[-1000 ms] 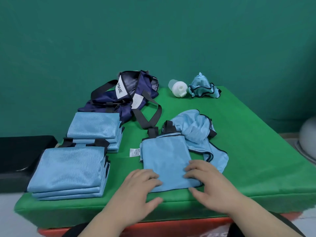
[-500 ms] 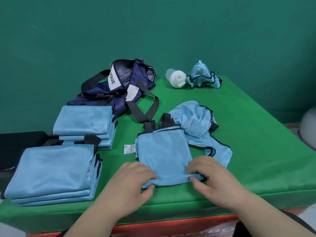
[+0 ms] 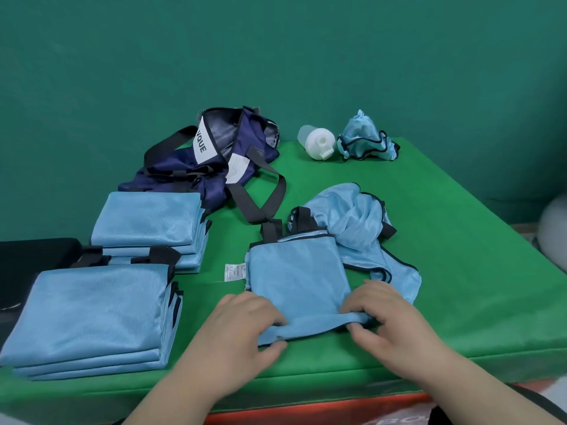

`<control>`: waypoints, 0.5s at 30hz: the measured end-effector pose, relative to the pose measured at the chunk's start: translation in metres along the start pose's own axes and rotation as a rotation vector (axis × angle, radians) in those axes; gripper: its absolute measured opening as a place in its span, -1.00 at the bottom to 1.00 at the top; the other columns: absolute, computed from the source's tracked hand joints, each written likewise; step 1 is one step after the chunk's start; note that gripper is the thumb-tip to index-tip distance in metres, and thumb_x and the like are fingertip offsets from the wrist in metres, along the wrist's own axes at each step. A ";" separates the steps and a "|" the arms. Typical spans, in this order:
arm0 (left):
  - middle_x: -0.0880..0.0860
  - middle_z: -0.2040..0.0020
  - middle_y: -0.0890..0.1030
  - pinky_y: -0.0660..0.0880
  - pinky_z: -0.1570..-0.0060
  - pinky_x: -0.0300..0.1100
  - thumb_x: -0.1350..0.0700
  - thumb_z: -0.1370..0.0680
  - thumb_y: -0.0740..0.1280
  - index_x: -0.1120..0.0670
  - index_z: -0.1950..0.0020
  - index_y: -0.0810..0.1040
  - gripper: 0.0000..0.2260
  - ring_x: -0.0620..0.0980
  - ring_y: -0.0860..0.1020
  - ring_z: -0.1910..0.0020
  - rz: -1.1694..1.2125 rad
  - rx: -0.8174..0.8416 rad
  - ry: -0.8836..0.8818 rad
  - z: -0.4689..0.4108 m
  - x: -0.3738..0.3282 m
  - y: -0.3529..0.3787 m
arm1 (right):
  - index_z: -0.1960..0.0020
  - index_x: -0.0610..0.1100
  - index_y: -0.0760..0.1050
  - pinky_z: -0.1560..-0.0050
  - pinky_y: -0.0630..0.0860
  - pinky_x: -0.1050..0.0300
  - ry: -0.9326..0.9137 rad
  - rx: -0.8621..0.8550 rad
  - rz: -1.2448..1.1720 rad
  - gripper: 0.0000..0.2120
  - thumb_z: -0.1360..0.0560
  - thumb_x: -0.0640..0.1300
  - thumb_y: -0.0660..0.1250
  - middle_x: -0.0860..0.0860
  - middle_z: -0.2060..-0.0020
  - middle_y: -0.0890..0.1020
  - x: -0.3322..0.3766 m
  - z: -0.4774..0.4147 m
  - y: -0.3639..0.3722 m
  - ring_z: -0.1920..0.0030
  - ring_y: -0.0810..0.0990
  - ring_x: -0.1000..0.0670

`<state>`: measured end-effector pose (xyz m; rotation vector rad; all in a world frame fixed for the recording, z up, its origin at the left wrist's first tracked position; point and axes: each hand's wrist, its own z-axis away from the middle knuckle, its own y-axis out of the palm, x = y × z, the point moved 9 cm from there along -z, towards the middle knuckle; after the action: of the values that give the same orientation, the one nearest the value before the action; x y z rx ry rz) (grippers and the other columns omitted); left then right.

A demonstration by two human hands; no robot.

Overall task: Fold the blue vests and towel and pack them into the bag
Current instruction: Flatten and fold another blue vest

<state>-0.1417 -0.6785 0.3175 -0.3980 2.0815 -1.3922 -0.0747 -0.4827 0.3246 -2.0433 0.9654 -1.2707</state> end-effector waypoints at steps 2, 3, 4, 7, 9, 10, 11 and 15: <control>-0.35 0.16 0.47 0.42 0.03 -0.26 -0.12 -0.43 0.29 -0.19 0.03 0.55 -0.85 -0.31 0.44 0.09 -0.001 -0.013 -0.016 0.002 0.000 -0.001 | 0.07 0.13 0.55 -0.05 0.43 0.12 0.027 -0.018 -0.025 -0.88 -0.41 -0.06 0.37 0.24 0.16 0.59 0.001 0.001 -0.002 0.06 0.56 0.12; -0.36 0.18 0.44 0.40 0.03 -0.28 -0.09 -0.44 0.28 -0.19 0.04 0.55 -0.86 -0.33 0.42 0.12 0.008 -0.021 -0.028 0.003 0.000 -0.002 | 0.08 0.14 0.54 -0.04 0.44 0.11 0.050 -0.028 -0.046 -0.87 -0.41 -0.05 0.37 0.22 0.17 0.59 0.001 0.002 -0.003 0.06 0.56 0.10; -0.36 0.19 0.44 0.38 0.01 -0.31 -0.06 -0.44 0.28 -0.19 0.04 0.55 -0.87 -0.33 0.42 0.13 0.028 -0.029 -0.047 0.005 -0.001 -0.003 | 0.08 0.15 0.54 -0.02 0.46 0.09 0.080 -0.035 -0.071 -0.87 -0.40 -0.04 0.36 0.20 0.18 0.60 0.000 0.004 -0.005 0.06 0.57 0.08; -0.31 0.15 0.53 0.34 -0.02 -0.32 -0.07 -0.45 0.28 -0.21 0.06 0.53 -0.90 -0.29 0.43 0.10 0.154 -0.072 -0.129 0.014 -0.002 -0.008 | 0.10 0.14 0.55 0.02 0.50 0.05 0.172 -0.052 -0.128 -0.88 -0.38 -0.03 0.34 0.14 0.19 0.61 -0.001 0.012 -0.011 0.08 0.58 0.04; -0.30 0.11 0.55 0.36 -0.02 -0.32 -0.11 -0.45 0.26 -0.23 0.04 0.52 -0.89 -0.24 0.45 0.06 0.222 -0.075 -0.163 0.018 -0.007 -0.011 | 0.06 0.18 0.57 0.04 0.48 0.16 0.230 -0.071 -0.168 -0.82 -0.37 -0.01 0.32 0.14 0.17 0.61 0.001 0.018 -0.016 0.07 0.59 0.04; -0.30 0.09 0.56 0.37 -0.02 -0.33 -0.12 -0.45 0.26 -0.25 0.02 0.51 -0.87 -0.22 0.46 0.05 0.241 -0.075 -0.168 0.019 -0.012 -0.013 | 0.04 0.21 0.57 0.06 0.47 0.23 0.265 -0.087 -0.194 -0.79 -0.37 -0.03 0.33 0.14 0.14 0.62 0.002 0.022 -0.018 0.07 0.60 0.06; -0.31 0.07 0.57 0.37 -0.01 -0.34 -0.14 -0.44 0.25 -0.27 0.00 0.50 -0.84 -0.21 0.47 0.02 0.256 -0.075 -0.174 0.021 -0.016 -0.014 | 0.02 0.24 0.57 0.08 0.45 0.29 0.295 -0.107 -0.224 -0.75 -0.38 -0.07 0.37 0.16 0.11 0.63 0.003 0.027 -0.021 0.07 0.61 0.09; -0.36 -0.01 0.58 0.37 -0.01 -0.43 -0.16 -0.41 0.28 -0.39 -0.06 0.47 -0.76 -0.25 0.50 -0.06 0.348 -0.136 -0.240 0.037 -0.032 -0.026 | -0.04 0.31 0.54 0.06 0.39 0.48 0.338 -0.160 -0.305 -0.43 -0.42 -0.40 0.44 0.26 0.05 0.65 0.012 0.046 -0.027 0.03 0.60 0.21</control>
<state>-0.0961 -0.6989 0.3408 -0.2292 1.9404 -0.9557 -0.0215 -0.4733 0.3325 -2.2040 0.9500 -1.7962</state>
